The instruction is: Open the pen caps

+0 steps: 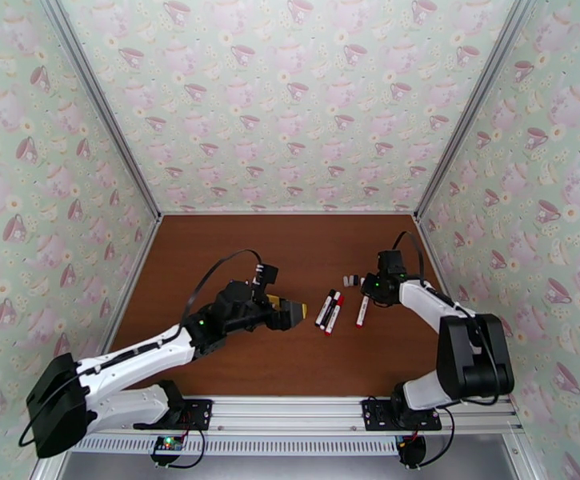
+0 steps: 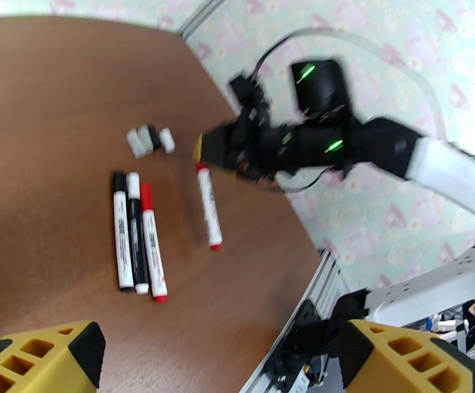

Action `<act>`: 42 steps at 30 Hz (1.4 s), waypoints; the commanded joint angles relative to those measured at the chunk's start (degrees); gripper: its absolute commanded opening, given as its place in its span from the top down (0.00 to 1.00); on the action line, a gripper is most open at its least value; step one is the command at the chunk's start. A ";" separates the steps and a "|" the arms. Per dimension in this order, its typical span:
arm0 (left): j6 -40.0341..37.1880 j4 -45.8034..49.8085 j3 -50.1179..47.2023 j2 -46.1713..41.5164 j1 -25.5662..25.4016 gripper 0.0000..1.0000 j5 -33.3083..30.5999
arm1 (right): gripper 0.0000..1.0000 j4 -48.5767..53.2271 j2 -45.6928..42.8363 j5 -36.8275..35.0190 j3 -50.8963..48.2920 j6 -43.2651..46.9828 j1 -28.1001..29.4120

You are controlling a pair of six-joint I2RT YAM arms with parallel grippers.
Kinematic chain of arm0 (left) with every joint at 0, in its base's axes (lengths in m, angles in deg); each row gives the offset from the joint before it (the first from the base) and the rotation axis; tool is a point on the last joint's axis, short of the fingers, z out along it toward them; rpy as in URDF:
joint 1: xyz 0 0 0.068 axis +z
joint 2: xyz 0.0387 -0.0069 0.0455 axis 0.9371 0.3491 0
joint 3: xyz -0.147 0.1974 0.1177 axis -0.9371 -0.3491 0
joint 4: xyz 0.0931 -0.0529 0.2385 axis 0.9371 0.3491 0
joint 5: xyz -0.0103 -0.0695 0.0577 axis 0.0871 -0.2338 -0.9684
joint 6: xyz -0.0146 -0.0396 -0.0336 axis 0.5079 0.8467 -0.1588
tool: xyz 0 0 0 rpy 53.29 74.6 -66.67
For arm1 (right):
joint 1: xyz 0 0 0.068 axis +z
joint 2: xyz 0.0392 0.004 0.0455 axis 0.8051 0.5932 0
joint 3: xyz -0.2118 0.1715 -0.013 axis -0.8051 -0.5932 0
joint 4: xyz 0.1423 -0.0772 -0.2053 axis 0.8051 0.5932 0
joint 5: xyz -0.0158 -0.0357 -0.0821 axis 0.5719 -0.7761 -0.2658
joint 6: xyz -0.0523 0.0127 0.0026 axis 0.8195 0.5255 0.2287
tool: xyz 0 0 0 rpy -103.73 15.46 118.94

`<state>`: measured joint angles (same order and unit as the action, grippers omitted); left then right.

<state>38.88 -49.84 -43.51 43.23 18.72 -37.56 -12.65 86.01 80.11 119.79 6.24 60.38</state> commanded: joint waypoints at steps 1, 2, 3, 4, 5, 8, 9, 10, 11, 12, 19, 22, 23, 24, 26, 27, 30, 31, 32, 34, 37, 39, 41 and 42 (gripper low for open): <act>2.01 -2.58 2.13 2.83 -0.56 0.00 1.40 | 0.76 1.70 -4.16 2.01 1.45 -2.19 2.60; 3.13 -3.34 2.48 3.91 -0.57 0.00 1.40 | 0.76 1.96 -5.49 1.97 1.71 -3.05 3.70; 3.76 -4.08 2.57 4.76 -0.56 0.00 2.77 | 0.77 2.00 -6.63 2.09 1.80 -3.84 4.84; 4.37 -5.61 2.70 5.76 -0.54 0.00 3.74 | 0.77 1.92 -7.96 2.23 1.94 -4.67 6.22; 5.18 -6.71 2.78 6.73 -0.56 0.00 4.28 | 0.77 2.08 -9.17 2.06 2.05 -5.66 7.64; 7.38 -6.89 3.61 8.95 -0.48 0.00 3.69 | 0.78 1.72 -12.67 1.72 2.17 -8.45 11.45; 7.73 -7.51 3.59 9.43 -0.50 0.00 3.93 | 0.78 1.48 -13.83 1.54 2.24 -9.42 12.53; 8.14 -8.58 3.63 9.96 -0.51 0.00 4.14 | 0.78 1.19 -14.98 1.37 2.27 -10.46 13.78; 8.50 -9.72 3.64 10.45 -0.57 0.00 4.63 | 0.78 1.06 -16.02 1.11 2.32 -11.68 14.87; 8.69 -10.29 3.79 10.86 -0.57 0.00 4.95 | 0.79 0.62 -16.88 1.08 2.30 -12.65 15.75; 10.06 -12.83 5.03 13.35 -0.62 0.03 7.27 | 0.79 -3.28 -21.43 0.71 2.36 -19.29 22.19; 10.90 -14.68 5.77 14.50 -0.74 0.05 8.67 | 0.79 -4.91 -21.81 -0.12 2.51 -20.91 24.98; 11.18 -15.24 5.98 14.79 -0.79 0.05 8.89 | 0.79 -5.72 -21.83 -0.36 2.45 -21.45 25.94; 11.38 -15.84 6.00 14.91 -0.83 0.04 8.96 | 0.80 -6.05 -21.83 -0.85 2.55 -21.90 26.77; 11.66 -16.41 6.05 15.00 -0.83 0.05 8.97 | 0.80 -7.16 -21.92 -1.99 2.70 -22.55 28.74; 11.68 -16.47 6.12 14.97 -0.85 0.05 8.98 | 0.80 -7.58 -21.87 -2.31 2.91 -22.76 29.38; 11.79 -16.52 6.22 15.01 -0.83 0.14 9.11 | 0.81 -8.60 -21.37 -3.13 3.47 -23.45 31.18; 11.83 -16.66 6.10 15.09 -0.85 0.20 9.29 | 0.81 -8.94 -21.07 -3.05 3.66 -23.68 31.67; 12.02 -16.86 6.09 15.10 -0.83 0.26 9.53 | 0.81 -9.38 -20.88 -3.17 3.70 -23.95 32.14; 12.05 -17.05 6.01 15.10 -0.83 0.35 9.56 | 0.81 -10.06 -20.47 -3.39 3.74 -24.29 32.88; 12.04 -16.90 5.74 14.76 -0.75 0.48 9.27 | 0.82 -10.56 -20.26 -4.00 3.87 -24.59 33.79; 11.70 -16.61 5.65 14.52 -0.74 0.54 9.00 | 0.82 -10.65 -20.07 -4.27 3.92 -24.56 33.97; 11.13 -16.14 5.69 14.25 -0.74 0.61 8.78 | 0.82 -10.33 -19.90 -4.42 4.03 -24.37 34.10; 10.83 -15.78 5.74 14.09 -0.74 0.64 8.55 | 0.82 -10.25 -19.80 -4.52 4.01 -24.42 34.04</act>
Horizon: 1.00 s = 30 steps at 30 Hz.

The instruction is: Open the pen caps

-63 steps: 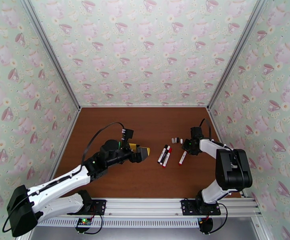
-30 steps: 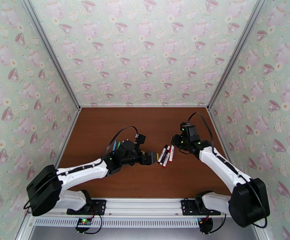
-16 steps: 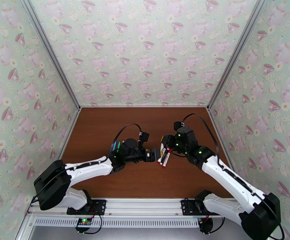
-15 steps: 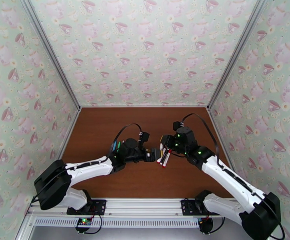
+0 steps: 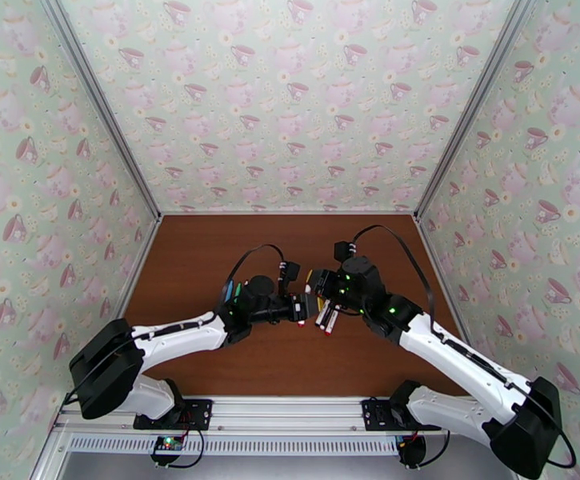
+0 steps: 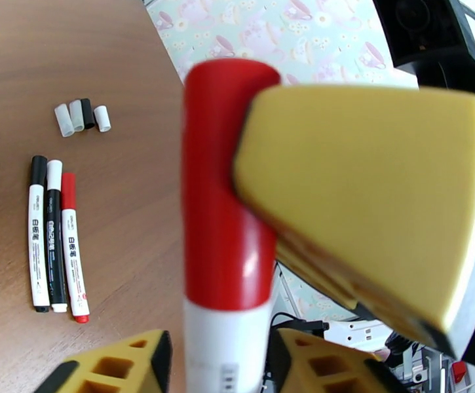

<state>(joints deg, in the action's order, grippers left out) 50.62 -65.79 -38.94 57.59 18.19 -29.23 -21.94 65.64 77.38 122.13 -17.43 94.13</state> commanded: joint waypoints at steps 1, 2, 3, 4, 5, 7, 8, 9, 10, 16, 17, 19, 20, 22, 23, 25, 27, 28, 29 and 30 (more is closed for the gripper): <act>-1.19 0.83 1.17 -0.46 -0.21 0.68 -0.17 | 0.82 -0.93 0.70 -1.75 1.72 -0.75 0.36; -1.60 1.44 1.17 -0.63 -0.17 0.70 -0.46 | 0.82 -0.79 0.72 -1.72 1.69 -0.70 0.38; -2.06 1.91 1.13 -0.96 -0.17 0.72 -0.81 | 0.82 -0.53 0.74 -1.80 1.80 -0.59 0.41; -2.52 2.52 1.08 -1.31 -0.22 0.74 -1.18 | 0.82 -0.32 0.74 -1.96 1.78 -0.58 0.43; -2.87 3.16 1.06 -1.68 -0.21 0.75 -1.73 | 0.82 -0.23 0.74 -1.93 1.80 -0.49 0.40; -3.48 4.21 0.83 -2.48 -0.23 0.76 -2.50 | 0.82 0.31 0.91 -2.09 1.89 -0.24 0.44; -3.76 4.49 0.72 -2.68 -0.22 0.76 -2.71 | 0.82 0.56 1.00 -2.14 2.00 -0.12 0.42; -3.93 4.77 0.73 -2.94 -0.21 0.77 -2.81 | 0.82 0.57 1.05 -2.02 1.89 -0.06 0.37; -4.12 5.02 0.67 -3.03 -0.22 0.77 -2.74 | 0.82 0.50 1.13 -1.91 1.86 0.05 0.40; -4.73 5.49 1.07 -2.51 -0.31 0.84 -1.77 | 0.82 0.03 1.92 -0.02 2.10 0.48 0.40; -4.76 5.49 0.94 -2.60 -0.26 0.85 -1.74 | 0.82 -0.03 1.88 0.24 2.12 0.47 0.39; -5.07 5.40 0.89 -2.68 -0.31 0.88 -1.83 | 0.81 -0.10 1.92 0.63 2.21 0.43 0.43; -5.27 5.56 0.92 -2.69 -0.30 0.90 -1.83 | 0.80 0.13 1.96 0.74 2.29 0.43 0.44; -6.17 6.14 1.08 -2.74 -0.37 0.92 -1.77 | 0.77 0.53 2.05 0.89 2.49 0.39 0.44; -6.85 6.28 0.89 -2.83 -0.44 0.93 -1.53 | 0.75 0.42 2.12 1.16 2.56 0.39 0.41; -8.85 6.16 0.40 -3.12 -0.61 0.93 -0.49 | 0.72 0.92 2.46 2.47 3.41 0.89 0.37; -10.21 5.86 -0.57 -3.54 -0.90 0.94 0.32 | 0.67 1.89 2.88 3.56 4.58 1.74 0.41; -10.45 5.69 -0.94 -3.74 -0.92 0.94 0.71 | 0.65 2.06 2.92 4.18 4.89 2.01 0.37; -10.66 5.38 -1.40 -3.89 -1.03 0.94 1.41 | 0.62 2.07 3.09 4.84 5.17 2.38 0.36; -10.69 5.03 -1.69 -3.99 -1.01 0.94 2.08 | 0.61 2.03 3.24 5.56 5.40 2.62 0.36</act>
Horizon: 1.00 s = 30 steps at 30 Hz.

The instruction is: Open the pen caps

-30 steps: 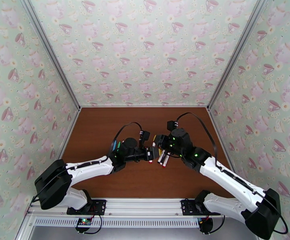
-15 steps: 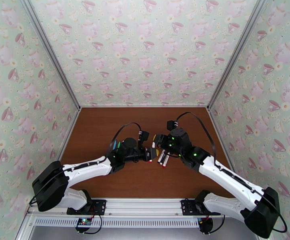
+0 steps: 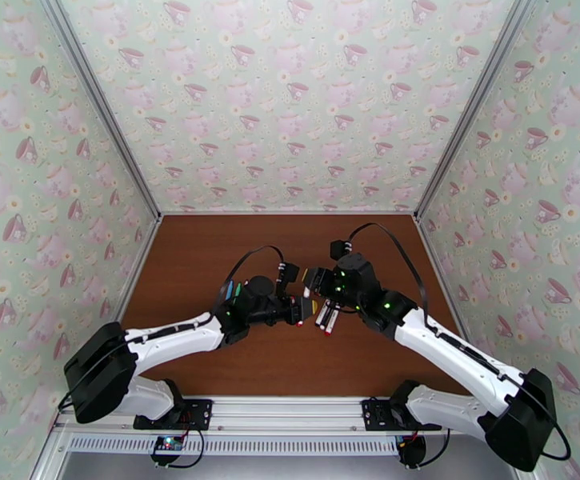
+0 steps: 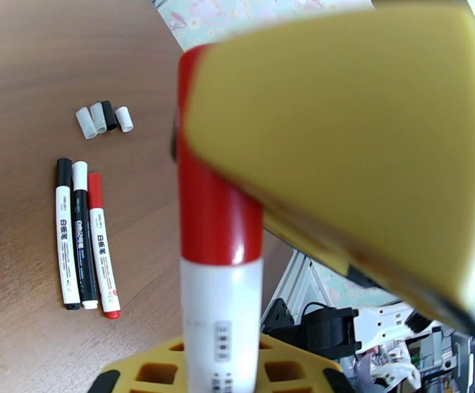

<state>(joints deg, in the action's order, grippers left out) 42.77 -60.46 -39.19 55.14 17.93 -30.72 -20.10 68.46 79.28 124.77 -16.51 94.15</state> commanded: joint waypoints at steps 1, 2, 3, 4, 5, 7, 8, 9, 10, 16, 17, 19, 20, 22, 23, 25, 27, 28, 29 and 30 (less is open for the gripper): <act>-2.82 -0.41 -1.64 -1.64 -0.80 0.94 4.01 | 0.60 0.22 0.59 4.33 2.89 1.89 0.34; -2.85 -0.44 -1.76 -1.73 -0.85 0.94 4.29 | 0.60 0.23 0.73 4.89 3.12 1.93 0.29; -2.90 -0.41 -1.83 -1.89 -0.88 0.94 4.39 | 0.60 0.23 0.87 5.43 3.15 2.03 0.25; -2.98 -0.45 -1.84 -1.96 -0.92 0.94 4.49 | 0.60 0.23 0.96 5.88 3.15 2.02 0.23; -3.09 -0.38 -1.84 -2.12 -0.92 0.94 4.55 | 0.61 0.19 1.00 6.27 3.20 2.01 0.25; -3.40 -0.02 -1.79 -2.37 -0.98 0.94 4.48 | 0.65 0.38 0.74 6.65 3.28 2.27 0.09; -3.59 0.15 -1.69 -2.38 -0.98 0.94 4.49 | 0.67 0.62 0.66 6.81 3.35 2.46 0.02; -3.72 0.24 -1.50 -2.43 -0.98 0.94 4.58 | 0.70 0.87 0.60 6.99 3.41 2.54 -0.10; -3.93 0.64 -1.31 -2.35 -0.90 0.95 4.66 | 0.72 1.02 0.54 7.31 3.46 2.63 -0.36; -4.46 0.95 -0.70 -1.92 -1.01 0.95 5.10 | 0.86 1.38 -0.02 8.75 3.50 2.99 -1.75; -4.60 1.08 -0.70 -1.92 -1.01 0.96 5.34 | 0.88 1.29 -0.15 9.27 3.65 2.99 -2.09; -4.93 0.93 -0.59 -1.64 -0.97 0.96 7.12 | 0.90 0.64 -0.39 10.75 3.91 3.24 -3.13; -4.92 0.51 -0.65 -1.56 -0.88 0.96 8.39 | 0.90 -0.10 -0.70 12.13 3.93 3.40 -3.91; -4.38 -0.96 -1.17 -1.60 -0.75 0.96 10.76 | 0.92 -2.03 -1.51 15.15 3.85 3.84 -5.91; -3.90 -2.14 -1.47 -1.77 -0.59 0.96 12.13 | 0.92 -2.92 -2.01 16.81 3.75 4.01 -7.05; -2.86 -4.05 -2.04 -2.26 -0.41 0.97 14.39 | 0.93 -4.46 -2.97 19.76 3.82 4.39 -9.44; -2.28 -5.21 -2.06 -2.62 -0.39 0.97 16.45 | 0.94 -5.95 -3.89 22.50 3.83 4.80 -11.50; -1.92 -5.71 -1.80 -2.59 -0.40 0.96 18.22 | 0.94 -6.77 -4.37 23.72 3.93 5.32 -12.39; -1.53 -5.74 -1.33 -2.42 -0.47 0.96 19.56 | 0.94 -7.47 -4.92 24.59 4.03 6.07 -12.96; -1.57 -5.06 -0.84 -2.39 -0.60 0.96 20.06 | 0.94 -7.40 -5.23 24.71 4.36 6.95 -13.34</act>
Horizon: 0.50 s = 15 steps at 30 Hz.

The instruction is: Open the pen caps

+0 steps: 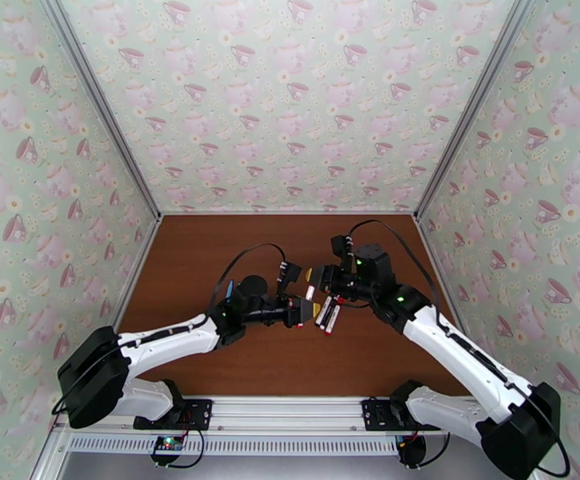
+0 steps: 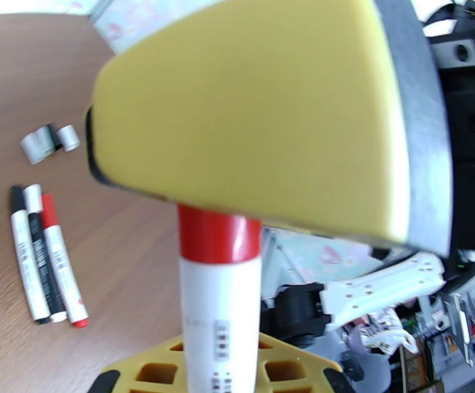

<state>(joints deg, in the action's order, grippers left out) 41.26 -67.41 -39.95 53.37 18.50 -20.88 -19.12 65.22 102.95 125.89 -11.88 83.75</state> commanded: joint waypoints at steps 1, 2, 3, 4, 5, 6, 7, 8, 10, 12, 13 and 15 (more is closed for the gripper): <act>-0.74 3.44 0.37 -0.67 -1.46 0.96 9.93 | 0.94 -7.87 -2.34 0.58 3.66 3.24 -3.22; -1.73 5.59 0.86 -0.99 -1.78 0.96 8.64 | 0.94 -7.45 -2.65 -0.57 4.02 3.90 -3.41; -2.71 7.38 1.01 -1.34 -2.15 0.96 6.81 | 0.94 -6.99 -2.98 -1.78 4.24 4.22 -3.50; -4.04 9.56 1.31 -1.83 -2.64 0.97 4.39 | 0.95 -5.94 -3.15 -4.03 4.75 3.95 -3.55; -5.43 12.52 1.79 -2.28 -3.23 0.97 1.54 | 0.95 -3.50 -3.13 -7.40 5.52 3.27 -3.51; -6.78 14.67 2.40 -2.62 -4.00 0.97 -1.08 | 0.96 -1.46 -3.01 -10.17 6.35 2.76 -3.54; -8.51 17.76 3.30 -2.93 -4.97 0.97 -3.99 | 0.97 0.65 -2.85 -13.02 7.16 1.97 -3.50; -10.45 21.13 4.42 -3.07 -6.02 0.97 -7.53 | 0.97 2.38 -2.74 -15.56 7.89 1.34 -3.50; -13.84 26.72 6.68 -3.13 -8.37 0.97 -14.07 | 0.97 4.25 -2.47 -18.55 9.05 0.59 -3.50; -15.77 30.03 8.34 -3.15 -10.08 0.98 -18.94 | 0.97 5.36 -2.37 -20.87 9.87 0.09 -3.50; -16.48 31.12 8.82 -3.07 -10.85 0.98 -20.62 | 0.97 5.86 -2.28 -21.89 10.47 0.15 -3.52; -17.10 32.25 9.27 -3.20 -11.63 0.99 -22.46 | 0.97 7.42 -1.99 -24.24 11.45 0.45 -3.53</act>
<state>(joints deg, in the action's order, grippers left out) 28.98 -43.63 -32.74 50.92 7.64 -36.86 -13.04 63.45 87.50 134.96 -10.79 80.03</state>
